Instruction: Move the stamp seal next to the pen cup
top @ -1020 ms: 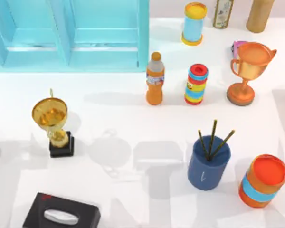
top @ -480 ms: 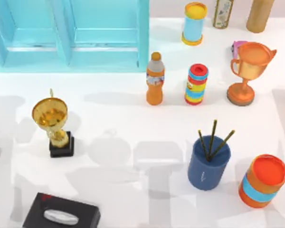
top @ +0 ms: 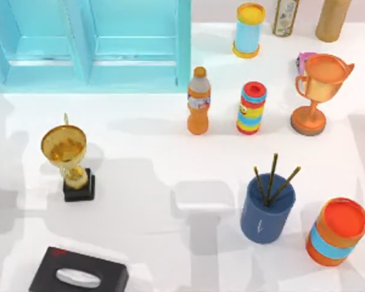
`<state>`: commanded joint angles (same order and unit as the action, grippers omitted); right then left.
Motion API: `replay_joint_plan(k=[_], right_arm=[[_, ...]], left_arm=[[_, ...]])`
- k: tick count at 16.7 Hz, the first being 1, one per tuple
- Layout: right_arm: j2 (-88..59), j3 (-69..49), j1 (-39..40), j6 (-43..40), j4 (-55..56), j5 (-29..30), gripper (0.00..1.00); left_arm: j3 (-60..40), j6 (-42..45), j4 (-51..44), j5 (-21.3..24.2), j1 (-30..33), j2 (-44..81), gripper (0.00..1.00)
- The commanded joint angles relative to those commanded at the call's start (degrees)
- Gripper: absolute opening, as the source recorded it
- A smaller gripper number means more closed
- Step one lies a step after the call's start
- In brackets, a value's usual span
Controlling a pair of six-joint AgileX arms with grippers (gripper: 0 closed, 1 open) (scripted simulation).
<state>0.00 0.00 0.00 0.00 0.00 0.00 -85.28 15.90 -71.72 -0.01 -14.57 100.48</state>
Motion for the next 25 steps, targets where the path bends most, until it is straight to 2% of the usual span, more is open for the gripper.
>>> replay_joint_plan(k=[3, 10, 18, 24, 25], right_arm=[[0.0, 0.0, 0.0, 0.0, 0.0, 0.0, 1.0], [0.0, 0.0, 0.0, 0.0, 0.0, 0.0, 1.0], [0.0, 0.0, 0.0, 0.0, 0.0, 0.0, 1.0], [0.0, 0.0, 0.0, 0.0, 0.0, 0.0, 1.0], [0.0, 0.0, 0.0, 0.0, 0.0, 0.0, 1.0]], left_arm=[[-4.08, 0.7, -2.79, 0.05, -0.64, 4.19, 1.0], [-3.25, 0.63, -1.91, 0.04, -0.47, 4.54, 1.0], [11.15, 0.94, 17.08, 0.07, -0.82, 8.63, 1.0], [12.77, 1.0, 18.85, 0.07, -0.88, 9.19, 1.0], [12.77, 1.0, 18.85, 0.07, -0.88, 9.19, 0.92]])
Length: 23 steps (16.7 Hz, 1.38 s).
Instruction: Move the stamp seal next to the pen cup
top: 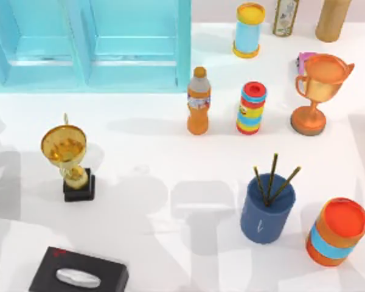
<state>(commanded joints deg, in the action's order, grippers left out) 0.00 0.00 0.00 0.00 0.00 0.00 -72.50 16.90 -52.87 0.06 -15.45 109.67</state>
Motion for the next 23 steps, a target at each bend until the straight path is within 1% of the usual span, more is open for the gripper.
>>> replay_joint_plan(k=[12, 13, 23], right_arm=[[0.0, 0.0, 0.0, 0.0, 0.0, 0.0, 1.0], [0.0, 0.0, 0.0, 0.0, 0.0, 0.0, 1.0], [0.0, 0.0, 0.0, 0.0, 0.0, 0.0, 1.0]], left_arm=[[0.0, 0.0, 0.0, 0.0, 0.0, 0.0, 0.02], [0.0, 0.0, 0.0, 0.0, 0.0, 0.0, 0.0], [-0.82, -0.72, -0.89, 0.03, 0.75, 0.02, 0.0]])
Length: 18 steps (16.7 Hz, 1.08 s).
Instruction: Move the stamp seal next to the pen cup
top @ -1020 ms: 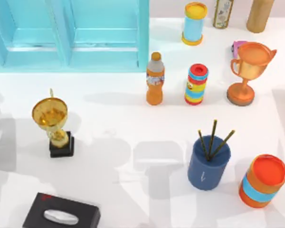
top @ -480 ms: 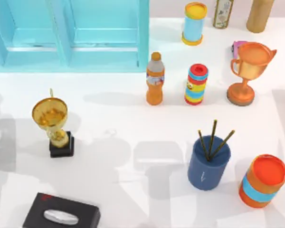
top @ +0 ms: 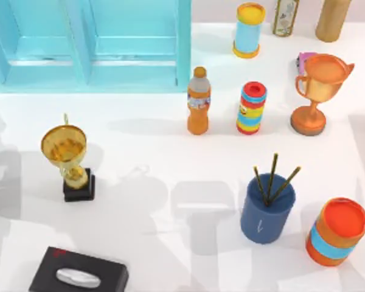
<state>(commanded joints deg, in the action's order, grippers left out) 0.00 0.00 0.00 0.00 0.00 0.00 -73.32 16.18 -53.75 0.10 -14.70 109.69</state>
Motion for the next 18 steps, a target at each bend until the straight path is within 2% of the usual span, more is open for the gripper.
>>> replay_joint_plan(k=[4, 11, 13, 18], right_arm=[[0.0, 0.0, 0.0, 0.0, 0.0, 0.0, 1.0], [0.0, 0.0, 0.0, 0.0, 0.0, 0.0, 1.0], [0.0, 0.0, 0.0, 0.0, 0.0, 0.0, 1.0], [0.0, 0.0, 0.0, 0.0, 0.0, 0.0, 1.0]], left_arm=[[-6.88, -6.66, -8.57, -0.04, 6.06, -1.69, 0.0], [-21.12, -21.52, -27.48, -0.18, 21.44, -6.62, 0.0], [-22.29, -23.22, -29.32, -0.07, 23.25, -7.18, 0.0], [-22.29, -23.26, -29.25, -0.08, 23.15, -7.03, 0.0]])
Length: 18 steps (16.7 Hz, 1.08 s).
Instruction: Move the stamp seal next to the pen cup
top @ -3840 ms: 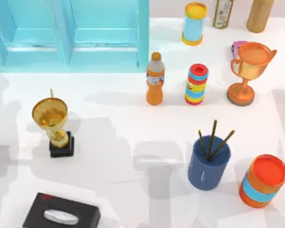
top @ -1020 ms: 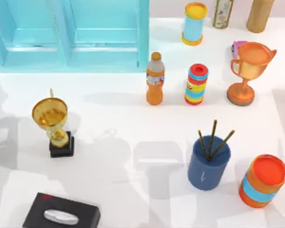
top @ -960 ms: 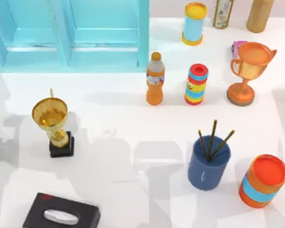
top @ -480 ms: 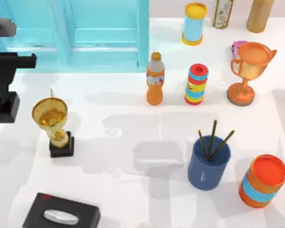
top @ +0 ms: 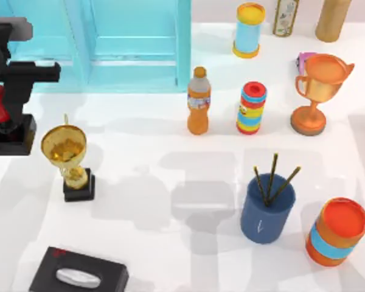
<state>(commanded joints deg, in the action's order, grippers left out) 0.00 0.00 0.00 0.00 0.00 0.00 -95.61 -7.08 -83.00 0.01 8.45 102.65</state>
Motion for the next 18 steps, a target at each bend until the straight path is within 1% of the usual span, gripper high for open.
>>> replay_joint_plan(k=[2, 4, 7, 13, 16, 18], right_arm=[[0.0, 0.0, 0.0, 0.0, 0.0, 0.0, 1.0], [0.0, 0.0, 0.0, 0.0, 0.0, 0.0, 1.0], [0.0, 0.0, 0.0, 0.0, 0.0, 0.0, 1.0], [0.0, 0.0, 0.0, 0.0, 0.0, 0.0, 1.0], [0.0, 0.0, 0.0, 0.0, 0.0, 0.0, 1.0], [0.0, 0.0, 0.0, 0.0, 0.0, 0.0, 1.0]], left_arm=[[-1.9, -1.59, 0.15, -0.72, 1.12, -0.23, 0.0], [-5.25, -4.98, 0.28, -1.34, 4.23, 0.83, 0.0], [-11.24, -12.41, -1.49, -0.76, 11.68, 5.05, 0.0], [-23.5, -28.93, -8.45, 2.55, 28.83, 18.32, 0.0], [-29.33, -35.37, -10.09, 1.84, 35.77, 22.07, 0.0], [-32.64, -38.29, -10.75, 0.74, 38.71, 22.84, 0.0]])
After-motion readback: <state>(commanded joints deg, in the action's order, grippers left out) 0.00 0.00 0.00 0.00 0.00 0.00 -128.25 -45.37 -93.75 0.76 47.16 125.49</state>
